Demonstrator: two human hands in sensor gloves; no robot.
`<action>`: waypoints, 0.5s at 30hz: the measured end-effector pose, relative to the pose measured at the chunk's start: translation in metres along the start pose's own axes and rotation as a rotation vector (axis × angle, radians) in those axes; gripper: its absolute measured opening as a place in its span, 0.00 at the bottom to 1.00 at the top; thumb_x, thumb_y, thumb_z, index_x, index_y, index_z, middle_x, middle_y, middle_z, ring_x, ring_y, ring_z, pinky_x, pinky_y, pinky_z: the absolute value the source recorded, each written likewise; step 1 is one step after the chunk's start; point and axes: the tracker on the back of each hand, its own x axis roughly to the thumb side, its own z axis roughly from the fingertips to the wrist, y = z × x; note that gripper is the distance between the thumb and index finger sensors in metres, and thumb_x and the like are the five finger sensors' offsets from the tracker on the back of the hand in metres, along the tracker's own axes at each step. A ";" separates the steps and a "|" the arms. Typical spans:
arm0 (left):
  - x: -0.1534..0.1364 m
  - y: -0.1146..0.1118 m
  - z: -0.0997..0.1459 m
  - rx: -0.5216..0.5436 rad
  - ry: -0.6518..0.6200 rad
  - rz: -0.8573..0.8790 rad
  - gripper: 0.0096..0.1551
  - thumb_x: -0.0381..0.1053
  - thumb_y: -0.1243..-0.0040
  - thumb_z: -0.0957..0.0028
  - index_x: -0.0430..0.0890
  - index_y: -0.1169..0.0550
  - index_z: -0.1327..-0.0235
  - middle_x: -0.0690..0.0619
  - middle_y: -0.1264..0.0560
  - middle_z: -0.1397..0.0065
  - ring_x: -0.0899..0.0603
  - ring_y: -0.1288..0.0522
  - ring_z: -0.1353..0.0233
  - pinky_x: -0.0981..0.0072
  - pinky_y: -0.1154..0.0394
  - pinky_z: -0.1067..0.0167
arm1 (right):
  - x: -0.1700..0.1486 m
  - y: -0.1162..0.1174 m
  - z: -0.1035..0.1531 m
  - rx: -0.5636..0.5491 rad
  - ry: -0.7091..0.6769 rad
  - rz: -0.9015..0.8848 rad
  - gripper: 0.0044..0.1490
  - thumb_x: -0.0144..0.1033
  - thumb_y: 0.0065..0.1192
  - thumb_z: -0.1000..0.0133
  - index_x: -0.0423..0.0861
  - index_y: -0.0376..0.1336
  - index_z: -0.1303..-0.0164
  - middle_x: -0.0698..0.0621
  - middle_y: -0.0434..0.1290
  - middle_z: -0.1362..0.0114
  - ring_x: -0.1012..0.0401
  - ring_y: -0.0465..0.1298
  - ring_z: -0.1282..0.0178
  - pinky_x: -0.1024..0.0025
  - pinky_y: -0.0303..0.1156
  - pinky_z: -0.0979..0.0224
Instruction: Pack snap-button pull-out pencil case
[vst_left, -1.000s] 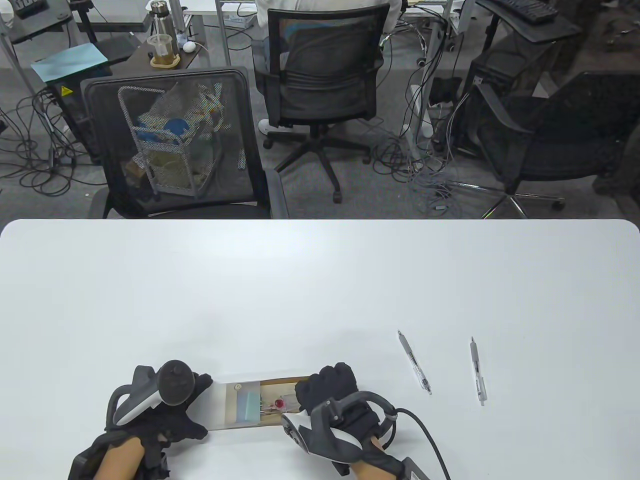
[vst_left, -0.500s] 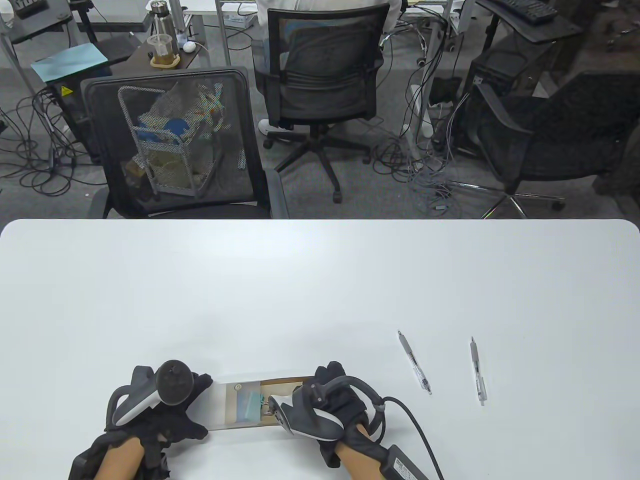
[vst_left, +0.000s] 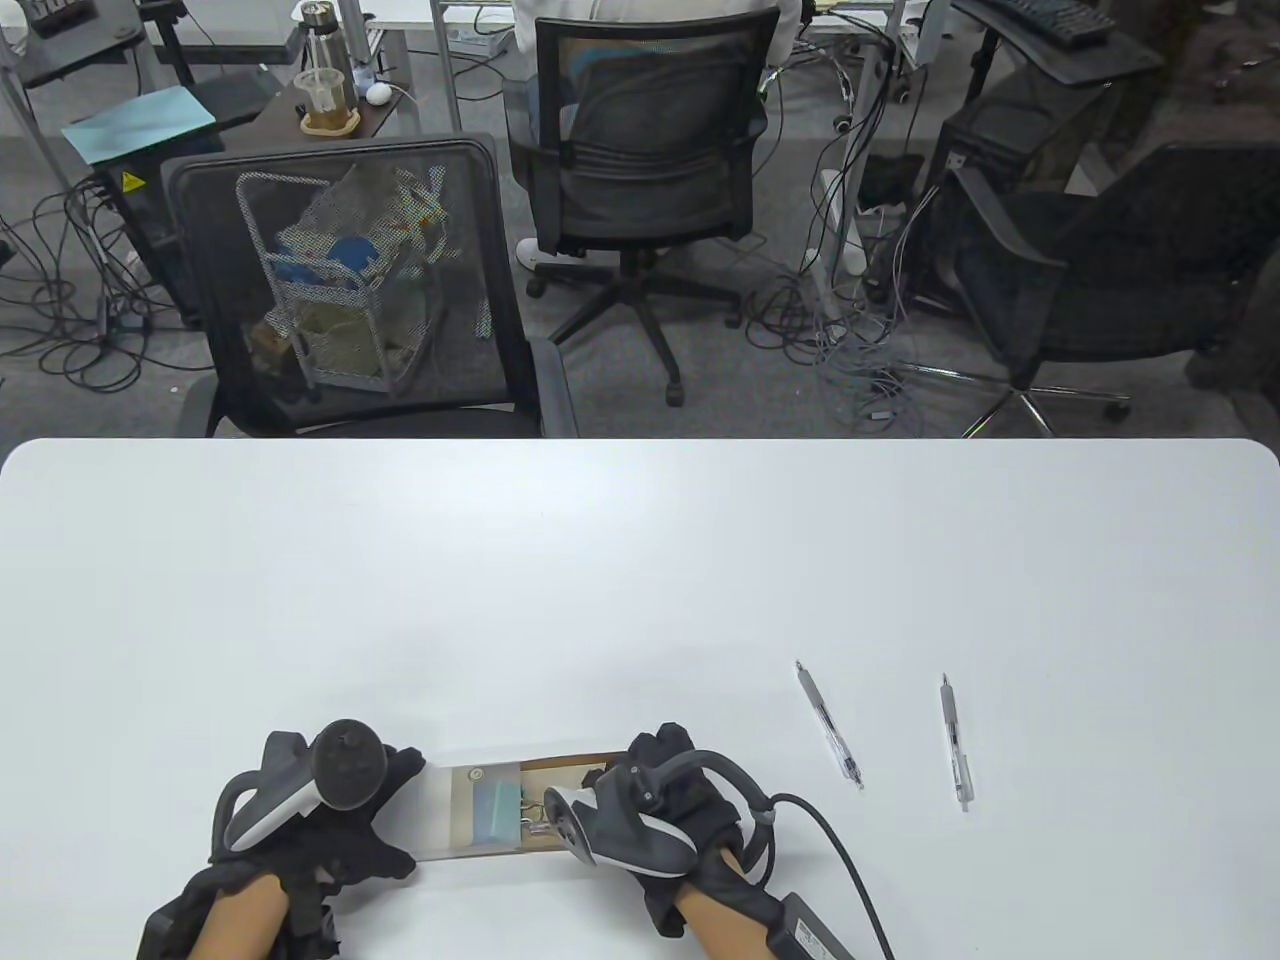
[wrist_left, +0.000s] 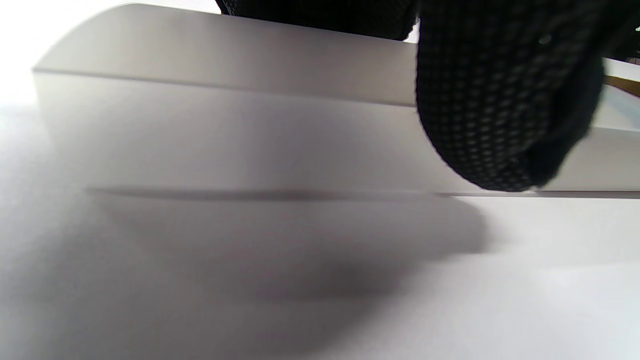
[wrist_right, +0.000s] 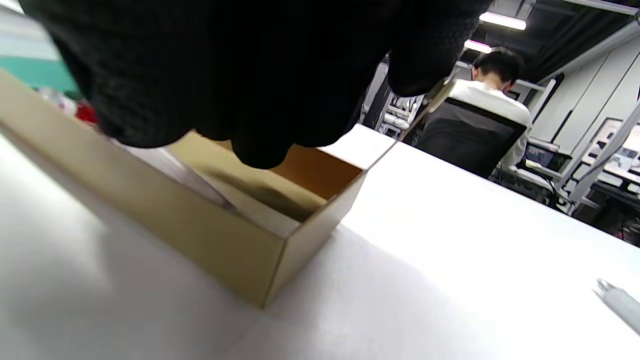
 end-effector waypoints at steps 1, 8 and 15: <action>0.000 0.000 0.000 0.000 -0.001 0.001 0.60 0.65 0.19 0.75 0.67 0.35 0.23 0.62 0.37 0.15 0.44 0.37 0.13 0.33 0.52 0.18 | -0.005 -0.004 0.003 -0.047 -0.002 -0.028 0.32 0.57 0.69 0.58 0.70 0.69 0.40 0.70 0.79 0.31 0.66 0.77 0.29 0.55 0.67 0.18; 0.000 0.000 0.000 0.001 -0.002 0.001 0.60 0.65 0.19 0.75 0.66 0.35 0.23 0.62 0.37 0.15 0.44 0.37 0.13 0.33 0.51 0.18 | -0.072 -0.025 0.022 -0.223 0.248 -0.351 0.40 0.61 0.68 0.57 0.67 0.63 0.31 0.63 0.75 0.25 0.62 0.74 0.26 0.54 0.68 0.21; 0.000 0.000 0.000 0.002 -0.004 0.002 0.60 0.64 0.19 0.75 0.66 0.35 0.23 0.62 0.38 0.15 0.44 0.37 0.13 0.33 0.52 0.18 | -0.146 0.010 0.023 -0.072 0.629 -0.300 0.49 0.65 0.68 0.57 0.64 0.57 0.24 0.58 0.70 0.20 0.58 0.72 0.25 0.56 0.69 0.23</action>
